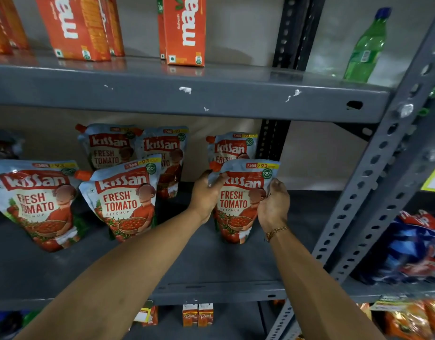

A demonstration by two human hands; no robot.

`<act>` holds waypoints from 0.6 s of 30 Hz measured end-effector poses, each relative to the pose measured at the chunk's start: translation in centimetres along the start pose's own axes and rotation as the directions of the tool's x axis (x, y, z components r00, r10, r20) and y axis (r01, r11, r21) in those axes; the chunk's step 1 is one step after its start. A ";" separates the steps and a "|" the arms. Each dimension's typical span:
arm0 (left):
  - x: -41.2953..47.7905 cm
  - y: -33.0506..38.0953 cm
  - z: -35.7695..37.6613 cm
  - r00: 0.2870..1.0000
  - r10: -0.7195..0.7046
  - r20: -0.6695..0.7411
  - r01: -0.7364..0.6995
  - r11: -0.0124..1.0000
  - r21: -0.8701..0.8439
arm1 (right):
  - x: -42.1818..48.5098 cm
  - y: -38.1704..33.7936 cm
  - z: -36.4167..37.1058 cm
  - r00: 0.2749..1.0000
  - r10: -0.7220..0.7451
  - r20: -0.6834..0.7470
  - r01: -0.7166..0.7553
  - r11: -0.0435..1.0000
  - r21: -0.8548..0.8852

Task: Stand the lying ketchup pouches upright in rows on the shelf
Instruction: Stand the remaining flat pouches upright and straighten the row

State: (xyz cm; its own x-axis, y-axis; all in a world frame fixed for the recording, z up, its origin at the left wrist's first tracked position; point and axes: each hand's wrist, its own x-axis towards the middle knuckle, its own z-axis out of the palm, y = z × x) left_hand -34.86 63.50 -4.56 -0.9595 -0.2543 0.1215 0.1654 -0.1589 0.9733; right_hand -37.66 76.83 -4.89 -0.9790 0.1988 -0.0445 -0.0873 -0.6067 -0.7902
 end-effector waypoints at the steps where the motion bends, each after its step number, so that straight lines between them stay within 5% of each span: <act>1: -0.1 0.1 0.0 1.000 0.015 -0.007 -0.015 1.000 0.011 | -0.2 0.0 0.0 1.000 -0.020 -0.013 0.019 1.000 -0.023; 5: -1.2 0.6 0.1 0.996 0.038 -0.076 -0.037 0.999 0.019 | -0.7 0.9 -0.5 0.976 -0.190 -0.110 0.157 0.953 -0.259; 9: -3.7 0.0 -1.1 0.935 -0.069 -0.348 0.054 0.997 -0.053 | -3.9 3.2 -1.4 0.894 -0.392 -0.216 0.170 0.744 -0.647; 12: -6.3 -1.2 -2.9 0.797 -0.076 -0.600 0.028 0.996 -0.089 | -7.8 5.5 -0.9 0.841 -0.535 0.078 0.403 0.523 -0.751; 14: -7.1 -1.8 -5.1 0.670 -0.018 -0.742 -0.032 0.998 -0.053 | -9.4 7.3 0.2 0.800 -0.469 0.375 0.581 0.445 -0.681; 16: -7.0 -2.1 -7.7 0.517 -0.031 -0.855 -0.061 0.996 -0.073 | -10.2 8.8 2.3 0.768 -0.346 0.539 0.638 0.482 -0.600; 18: -6.5 -1.7 -9.9 0.407 -0.110 -0.907 0.063 0.994 -0.092 | -10.7 9.5 5.2 0.825 -0.166 0.540 0.515 0.612 -0.600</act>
State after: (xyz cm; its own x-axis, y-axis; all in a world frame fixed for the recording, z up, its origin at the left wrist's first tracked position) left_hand -26.65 55.95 -8.92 -0.2015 -0.9512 -0.2339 0.1252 -0.2619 0.9570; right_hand -28.97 64.90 -8.75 -0.8928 -0.1507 0.4244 -0.4476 0.1926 -0.8732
